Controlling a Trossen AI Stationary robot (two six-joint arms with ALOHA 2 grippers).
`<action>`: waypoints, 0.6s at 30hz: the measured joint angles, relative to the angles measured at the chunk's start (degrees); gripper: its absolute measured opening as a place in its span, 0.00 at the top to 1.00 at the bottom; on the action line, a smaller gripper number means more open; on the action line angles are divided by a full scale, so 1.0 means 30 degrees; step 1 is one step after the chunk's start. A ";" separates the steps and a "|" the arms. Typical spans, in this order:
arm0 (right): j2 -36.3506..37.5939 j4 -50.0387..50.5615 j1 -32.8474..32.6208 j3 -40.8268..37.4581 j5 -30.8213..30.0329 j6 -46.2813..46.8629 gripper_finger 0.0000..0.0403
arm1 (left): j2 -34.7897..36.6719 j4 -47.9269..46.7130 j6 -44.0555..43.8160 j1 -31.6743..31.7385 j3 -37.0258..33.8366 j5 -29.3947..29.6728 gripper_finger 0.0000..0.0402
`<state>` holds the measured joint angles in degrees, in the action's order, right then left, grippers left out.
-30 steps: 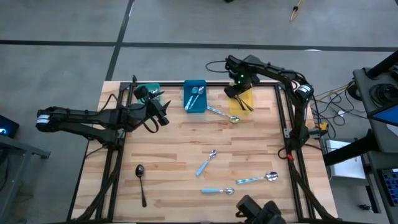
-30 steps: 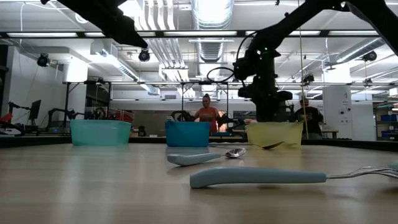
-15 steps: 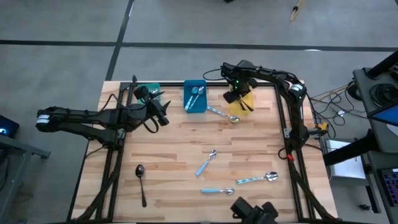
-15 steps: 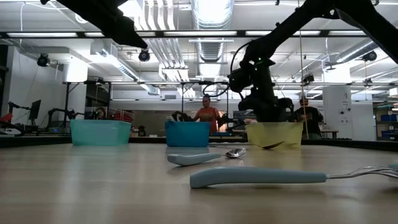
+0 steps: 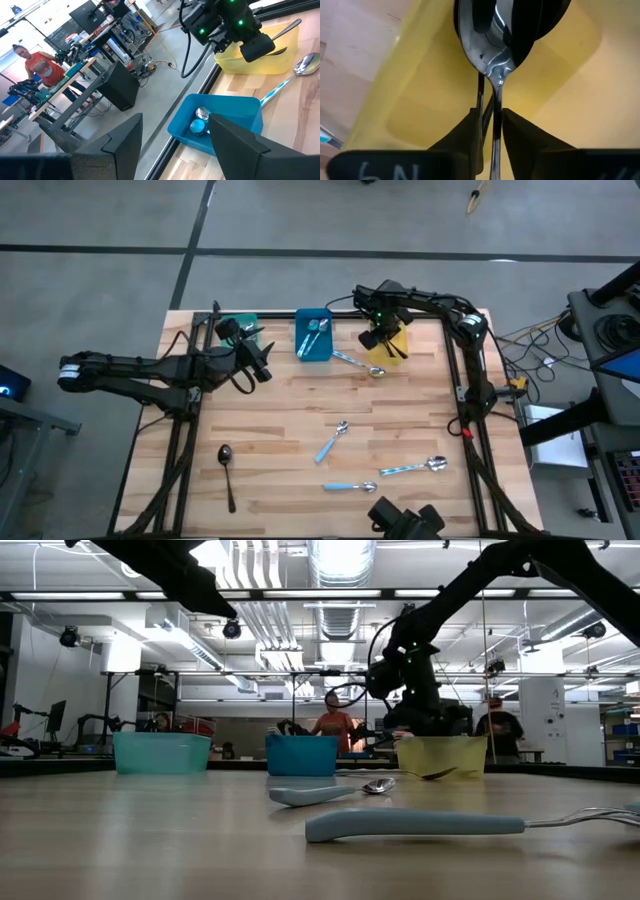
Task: Sort silverware by color (type)
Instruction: Put the black spoon into the yellow bin
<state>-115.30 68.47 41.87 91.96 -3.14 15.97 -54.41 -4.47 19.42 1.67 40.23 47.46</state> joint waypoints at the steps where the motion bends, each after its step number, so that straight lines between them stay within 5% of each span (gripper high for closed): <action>1: -0.0003 -0.0004 0.0000 0.0000 -0.0007 0.0000 0.84 | 0.0000 -0.0003 0.0000 0.0000 0.0000 0.0000 0.48; 8: -0.0003 0.0013 0.0007 0.0000 -0.0011 0.0192 0.96 | 0.0000 0.0000 0.0000 -0.0002 0.0000 0.0000 0.48; 18: 0.0004 0.0669 0.0007 0.0516 0.0015 0.0401 0.96 | 0.0000 0.0000 0.0000 0.0000 -0.0007 0.0000 0.48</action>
<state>-115.28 70.48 41.89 93.51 -3.09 17.17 -54.41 -4.47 19.42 1.67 40.21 47.46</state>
